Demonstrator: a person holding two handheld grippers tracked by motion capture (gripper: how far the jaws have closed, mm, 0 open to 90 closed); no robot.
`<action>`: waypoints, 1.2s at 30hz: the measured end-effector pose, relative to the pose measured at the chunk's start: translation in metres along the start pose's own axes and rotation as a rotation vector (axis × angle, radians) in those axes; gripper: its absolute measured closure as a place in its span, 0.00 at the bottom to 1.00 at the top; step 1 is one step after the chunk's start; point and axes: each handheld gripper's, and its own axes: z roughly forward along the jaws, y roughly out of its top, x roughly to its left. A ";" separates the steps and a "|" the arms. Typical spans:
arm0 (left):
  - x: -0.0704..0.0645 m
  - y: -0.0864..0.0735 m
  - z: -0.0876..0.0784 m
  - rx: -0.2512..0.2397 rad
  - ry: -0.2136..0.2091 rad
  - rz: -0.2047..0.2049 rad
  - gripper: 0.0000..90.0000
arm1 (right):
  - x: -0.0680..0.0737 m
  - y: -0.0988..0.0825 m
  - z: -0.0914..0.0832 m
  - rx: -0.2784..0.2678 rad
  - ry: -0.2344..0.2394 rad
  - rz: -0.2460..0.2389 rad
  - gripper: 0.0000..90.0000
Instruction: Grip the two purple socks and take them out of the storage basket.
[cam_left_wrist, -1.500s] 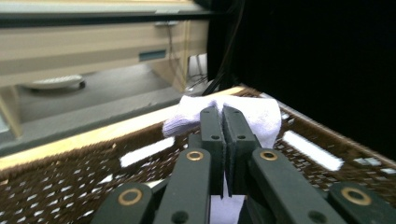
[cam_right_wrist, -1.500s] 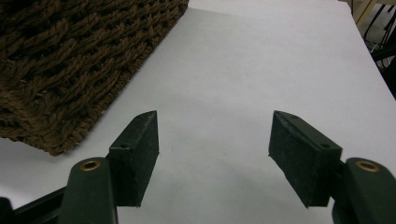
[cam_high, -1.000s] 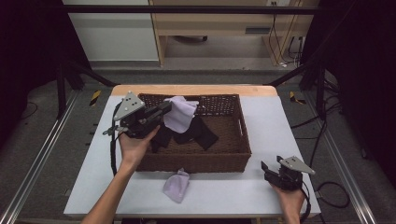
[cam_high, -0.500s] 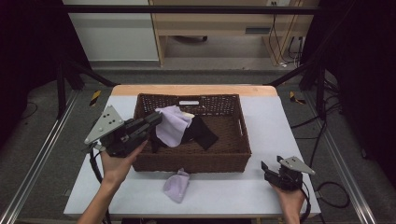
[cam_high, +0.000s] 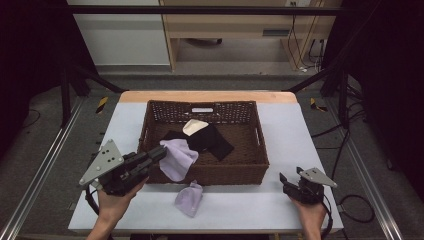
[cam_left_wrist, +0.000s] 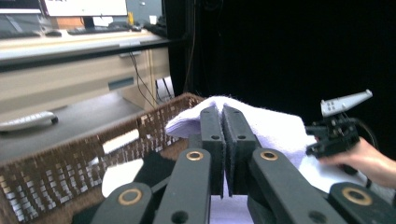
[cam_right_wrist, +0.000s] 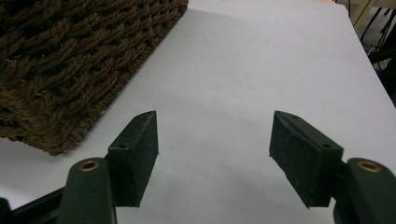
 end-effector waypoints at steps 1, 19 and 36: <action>-0.001 -0.004 -0.001 0.005 0.000 -0.003 0.97 | 0.000 0.000 0.000 0.003 0.002 0.004 0.36; -0.003 -0.084 0.003 0.244 0.020 -0.033 0.96 | 0.001 0.000 0.000 0.002 -0.003 0.000 0.36; 0.009 -0.131 0.029 0.414 0.051 -0.076 0.96 | 0.001 0.000 0.000 0.003 -0.001 0.001 0.36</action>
